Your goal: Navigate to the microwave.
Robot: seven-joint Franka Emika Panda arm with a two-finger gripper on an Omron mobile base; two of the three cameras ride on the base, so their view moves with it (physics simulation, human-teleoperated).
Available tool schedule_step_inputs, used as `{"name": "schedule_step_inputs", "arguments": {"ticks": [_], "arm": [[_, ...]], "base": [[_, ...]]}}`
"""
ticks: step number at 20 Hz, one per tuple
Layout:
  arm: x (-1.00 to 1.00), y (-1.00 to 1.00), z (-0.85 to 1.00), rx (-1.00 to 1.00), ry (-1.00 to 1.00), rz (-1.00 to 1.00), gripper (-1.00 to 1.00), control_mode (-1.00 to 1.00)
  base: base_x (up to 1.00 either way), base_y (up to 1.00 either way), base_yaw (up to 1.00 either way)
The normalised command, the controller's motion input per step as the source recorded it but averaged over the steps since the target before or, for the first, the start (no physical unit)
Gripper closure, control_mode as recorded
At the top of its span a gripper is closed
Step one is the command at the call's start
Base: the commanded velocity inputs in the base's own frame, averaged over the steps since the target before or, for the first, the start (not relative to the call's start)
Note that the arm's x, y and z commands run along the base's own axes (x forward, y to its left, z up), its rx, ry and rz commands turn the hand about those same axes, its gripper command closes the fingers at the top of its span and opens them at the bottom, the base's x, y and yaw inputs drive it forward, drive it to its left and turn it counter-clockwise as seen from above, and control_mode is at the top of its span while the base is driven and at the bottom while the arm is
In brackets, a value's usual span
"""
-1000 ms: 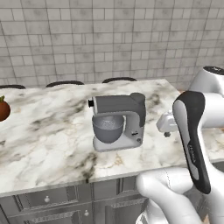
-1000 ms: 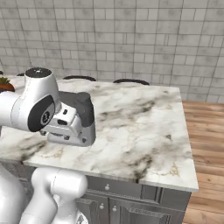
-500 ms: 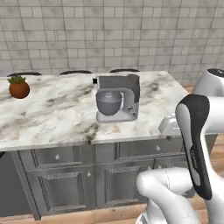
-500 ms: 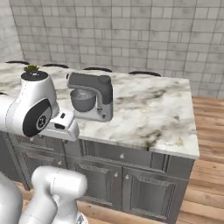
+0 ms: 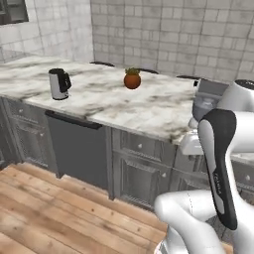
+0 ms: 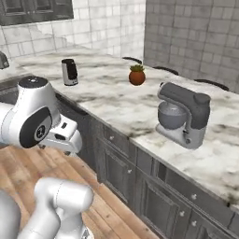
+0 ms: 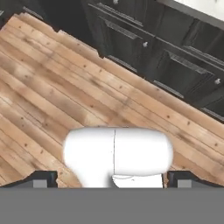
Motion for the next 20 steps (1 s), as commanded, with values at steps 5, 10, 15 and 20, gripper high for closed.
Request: {"name": "schedule_step_inputs", "arguments": {"ticks": [5, 10, 15, 20], "arm": [[0.0, 0.0, 0.0, 0.0, 0.0, 0.0, -1.0, 1.0], [0.0, 0.0, 0.0, 0.0, 0.0, 0.0, -1.0, 1.0], [0.0, 0.0, 0.0, 0.0, 0.0, 0.0, -1.0, 1.0], [0.0, 0.0, 0.0, 0.0, 0.0, 0.0, -1.0, 1.0]], "base": [[0.0, -0.03, 0.72], [0.0, 0.0, 0.61], [0.0, 0.0, 0.68], [0.0, 0.0, 0.73]]}}
